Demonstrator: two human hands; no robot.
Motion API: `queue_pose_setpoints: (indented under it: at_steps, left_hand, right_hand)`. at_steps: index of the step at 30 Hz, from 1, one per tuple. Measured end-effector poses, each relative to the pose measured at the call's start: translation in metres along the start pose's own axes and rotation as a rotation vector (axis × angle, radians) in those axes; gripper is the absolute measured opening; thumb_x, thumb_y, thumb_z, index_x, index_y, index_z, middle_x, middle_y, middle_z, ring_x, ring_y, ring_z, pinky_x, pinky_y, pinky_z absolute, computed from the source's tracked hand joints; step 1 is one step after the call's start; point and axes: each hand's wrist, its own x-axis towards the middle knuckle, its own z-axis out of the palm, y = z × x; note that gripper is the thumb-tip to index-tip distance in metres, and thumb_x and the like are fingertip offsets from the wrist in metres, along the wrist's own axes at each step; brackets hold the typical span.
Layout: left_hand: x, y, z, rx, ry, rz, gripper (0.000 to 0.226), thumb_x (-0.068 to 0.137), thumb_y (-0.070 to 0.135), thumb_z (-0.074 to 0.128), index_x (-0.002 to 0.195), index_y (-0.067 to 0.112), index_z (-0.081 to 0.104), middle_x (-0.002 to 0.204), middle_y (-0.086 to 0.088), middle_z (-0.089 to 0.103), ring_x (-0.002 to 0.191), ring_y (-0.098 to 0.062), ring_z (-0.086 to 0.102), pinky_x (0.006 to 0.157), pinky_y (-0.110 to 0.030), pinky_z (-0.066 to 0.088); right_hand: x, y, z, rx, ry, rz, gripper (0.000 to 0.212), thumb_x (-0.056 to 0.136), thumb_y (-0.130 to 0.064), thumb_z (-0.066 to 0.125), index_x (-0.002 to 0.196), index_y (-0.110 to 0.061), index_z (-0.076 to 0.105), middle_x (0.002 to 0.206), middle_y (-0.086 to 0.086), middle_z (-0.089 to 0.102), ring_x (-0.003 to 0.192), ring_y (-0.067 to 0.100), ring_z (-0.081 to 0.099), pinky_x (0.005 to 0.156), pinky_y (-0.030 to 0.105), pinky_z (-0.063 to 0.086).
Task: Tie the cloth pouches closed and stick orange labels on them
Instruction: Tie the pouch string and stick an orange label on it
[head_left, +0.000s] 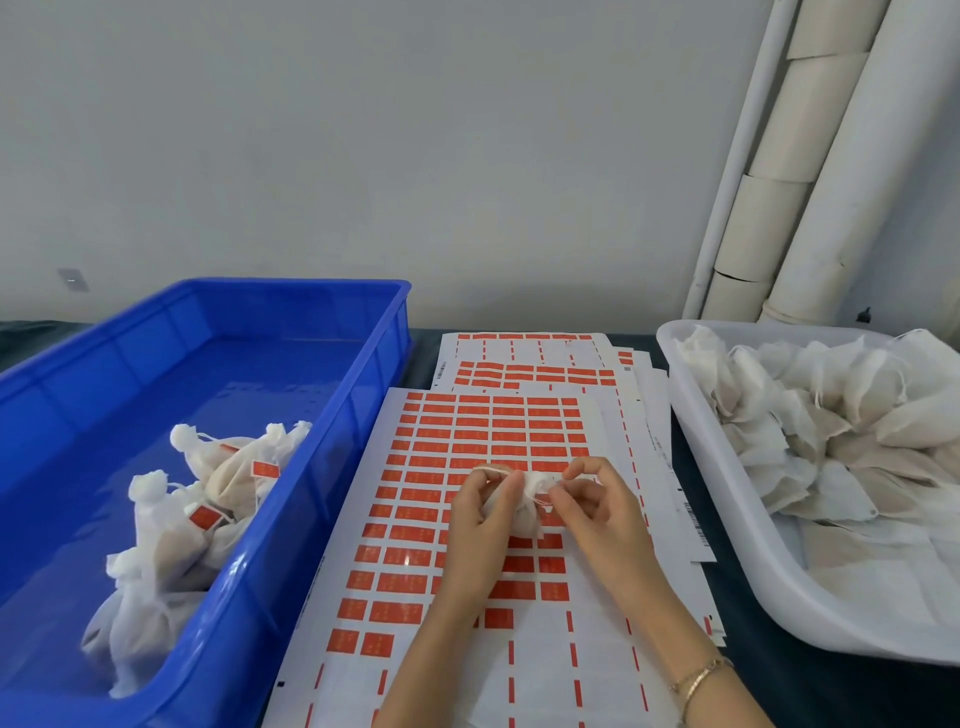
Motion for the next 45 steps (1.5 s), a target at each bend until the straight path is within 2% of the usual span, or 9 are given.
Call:
queue_pose_setpoints:
  at_steps: [2,7,12,18,21,24,29,41,45]
  left_hand:
    - [0.001,0.000,0.000,-0.004,0.013,-0.017,0.010,0.092,0.033,0.058,0.093,0.024,0.063,0.086,0.009,0.065,0.082,0.002,0.062,0.061,-0.006,0.047]
    - [0.000,0.000,-0.001,-0.043,0.024,-0.043,0.015,0.092,0.035,0.057,0.091,0.022,0.064,0.084,0.006,0.066,0.080,-0.008,0.064,0.063,-0.010,0.049]
    - [-0.001,0.004,0.000,-0.090,-0.002,-0.028,0.013,0.093,0.028,0.058,0.086,0.020,0.066,0.078,0.009,0.067,0.077,-0.005,0.064,0.064,-0.011,0.050]
    - [-0.003,0.007,-0.001,-0.124,-0.054,0.018,0.013,0.091,0.026,0.061,0.082,0.020,0.068,0.075,0.006,0.067,0.073,-0.010,0.064,0.064,-0.014,0.051]
    - [-0.003,0.008,-0.001,-0.119,-0.078,0.045,0.012,0.088,0.027,0.063,0.079,0.023,0.069,0.075,0.005,0.067,0.076,-0.011,0.064,0.065,-0.015,0.052]
    - [-0.003,0.010,-0.002,-0.116,-0.116,0.078,0.014,0.086,0.030,0.064,0.077,0.022,0.070,0.074,0.003,0.066,0.075,-0.011,0.063,0.066,-0.014,0.051]
    - [-0.003,0.007,-0.002,-0.146,-0.071,0.003,0.016,0.082,0.028,0.070,0.094,0.020,0.064,0.089,0.003,0.067,0.087,-0.013,0.065,0.065,-0.016,0.052]
    - [-0.003,0.008,-0.003,-0.135,-0.034,0.010,0.006,0.085,0.022,0.069,0.080,0.024,0.073,0.083,0.008,0.069,0.086,-0.009,0.063,0.064,-0.013,0.051]
    - [-0.003,0.007,-0.002,-0.140,0.009,-0.029,0.007,0.082,0.023,0.072,0.088,0.024,0.067,0.091,0.008,0.067,0.089,-0.015,0.064,0.065,-0.020,0.056]
  right_hand:
    - [-0.001,0.000,0.001,-0.089,-0.004,-0.082,0.007,0.089,-0.024,0.064,0.090,-0.027,0.058,0.087,-0.018,0.067,0.089,0.003,0.065,0.073,0.012,0.053]
    - [-0.008,0.001,0.004,-0.361,0.088,-0.284,0.030,0.083,-0.010,0.071,0.083,-0.039,0.062,0.082,-0.027,0.063,0.091,-0.002,0.061,0.072,0.003,0.047]
    - [-0.008,0.005,0.005,-0.489,0.146,-0.338,0.021,0.076,-0.008,0.078,0.091,-0.022,0.074,0.085,-0.020,0.061,0.075,-0.002,0.062,0.071,-0.003,0.043]
    - [-0.009,-0.001,0.007,-0.352,0.116,-0.306,0.026,0.084,-0.015,0.069,0.084,-0.039,0.062,0.082,-0.023,0.063,0.089,-0.003,0.060,0.071,0.001,0.045]
    - [-0.008,0.001,0.006,-0.351,0.122,-0.297,0.022,0.084,-0.012,0.070,0.078,-0.032,0.064,0.075,-0.012,0.066,0.077,0.006,0.063,0.067,0.005,0.048]
    - [-0.009,-0.002,0.006,-0.389,0.145,-0.320,0.017,0.080,-0.016,0.073,0.080,-0.031,0.066,0.072,-0.021,0.061,0.066,0.008,0.062,0.066,0.004,0.047]
    - [-0.010,-0.006,0.005,-0.412,0.164,-0.413,0.014,0.076,-0.024,0.067,0.088,-0.020,0.073,0.080,-0.025,0.059,0.066,0.001,0.061,0.067,0.000,0.045]
    - [-0.010,0.000,0.004,-0.474,0.192,-0.505,0.021,0.074,-0.013,0.072,0.093,-0.007,0.075,0.082,-0.001,0.070,0.075,-0.003,0.060,0.071,0.001,0.047]
    - [-0.010,0.000,0.003,-0.488,0.189,-0.527,0.022,0.073,-0.011,0.072,0.094,-0.005,0.075,0.082,0.001,0.070,0.076,0.002,0.061,0.072,0.001,0.047]
